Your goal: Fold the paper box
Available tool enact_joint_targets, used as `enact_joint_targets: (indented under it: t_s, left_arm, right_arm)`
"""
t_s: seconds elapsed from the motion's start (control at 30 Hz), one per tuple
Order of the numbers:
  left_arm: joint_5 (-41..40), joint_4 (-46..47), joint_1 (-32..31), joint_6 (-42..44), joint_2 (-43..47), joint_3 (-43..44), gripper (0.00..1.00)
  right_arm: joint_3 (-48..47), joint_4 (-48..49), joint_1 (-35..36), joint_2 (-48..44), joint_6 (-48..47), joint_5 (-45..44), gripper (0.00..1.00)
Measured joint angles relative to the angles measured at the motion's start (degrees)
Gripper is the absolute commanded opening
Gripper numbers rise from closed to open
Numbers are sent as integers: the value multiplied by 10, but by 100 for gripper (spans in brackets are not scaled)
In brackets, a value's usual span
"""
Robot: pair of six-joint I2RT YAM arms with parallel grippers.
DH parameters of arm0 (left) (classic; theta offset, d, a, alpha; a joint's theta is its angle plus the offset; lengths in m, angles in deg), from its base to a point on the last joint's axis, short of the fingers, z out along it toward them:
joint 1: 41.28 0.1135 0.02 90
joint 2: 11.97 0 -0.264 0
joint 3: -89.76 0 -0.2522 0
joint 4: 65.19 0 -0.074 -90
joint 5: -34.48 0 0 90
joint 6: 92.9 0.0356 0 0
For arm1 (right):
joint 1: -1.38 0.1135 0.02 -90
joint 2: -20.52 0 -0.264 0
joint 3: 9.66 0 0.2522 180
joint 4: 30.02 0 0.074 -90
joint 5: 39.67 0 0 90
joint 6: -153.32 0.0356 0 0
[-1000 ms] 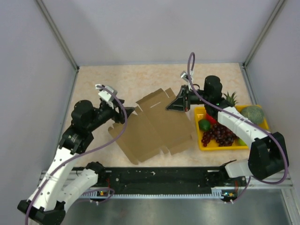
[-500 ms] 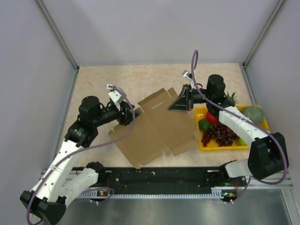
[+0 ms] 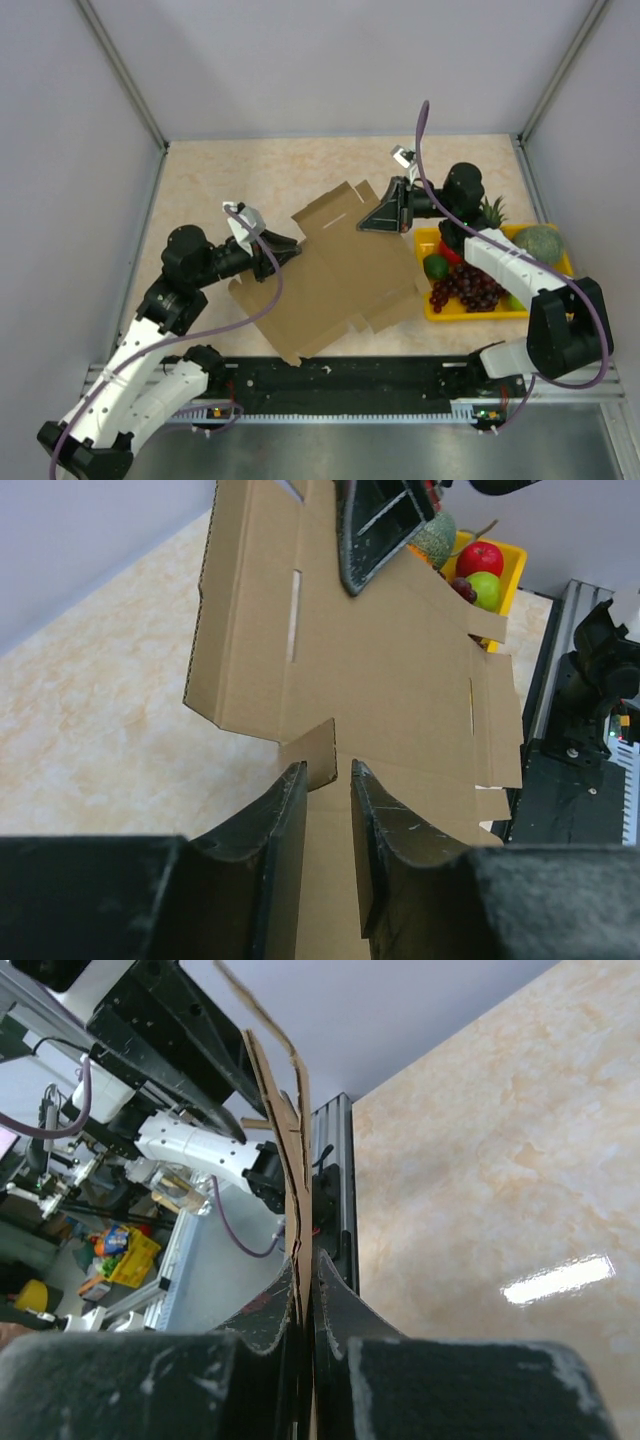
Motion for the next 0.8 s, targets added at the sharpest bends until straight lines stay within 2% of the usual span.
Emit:
enact_joint_targets:
  t_s: [0.13, 0.2, 0.37, 0.57, 0.67, 0.8]
  left_arm:
    - [5, 3, -8, 0, 4, -3, 28]
    - [19, 5, -10, -1, -12, -1, 32]
    - [42, 6, -16, -11, -59, -1, 32]
    - [12, -16, -20, -19, -100, 17, 31]
    - [-2, -34, -21, -22, -111, 35, 36]
    - [13, -53, -21, -35, -92, 47, 45]
  right_arm:
    - [5, 39, 0, 5, 39, -2, 0]
    - [7, 57, 0, 5, 52, -2, 0]
    - [9, 80, 0, 5, 70, -3, 0]
    - [25, 134, 1, 5, 108, -10, 0]
    - [27, 155, 1, 10, 115, -15, 0]
    - [25, 96, 2, 9, 65, -20, 0]
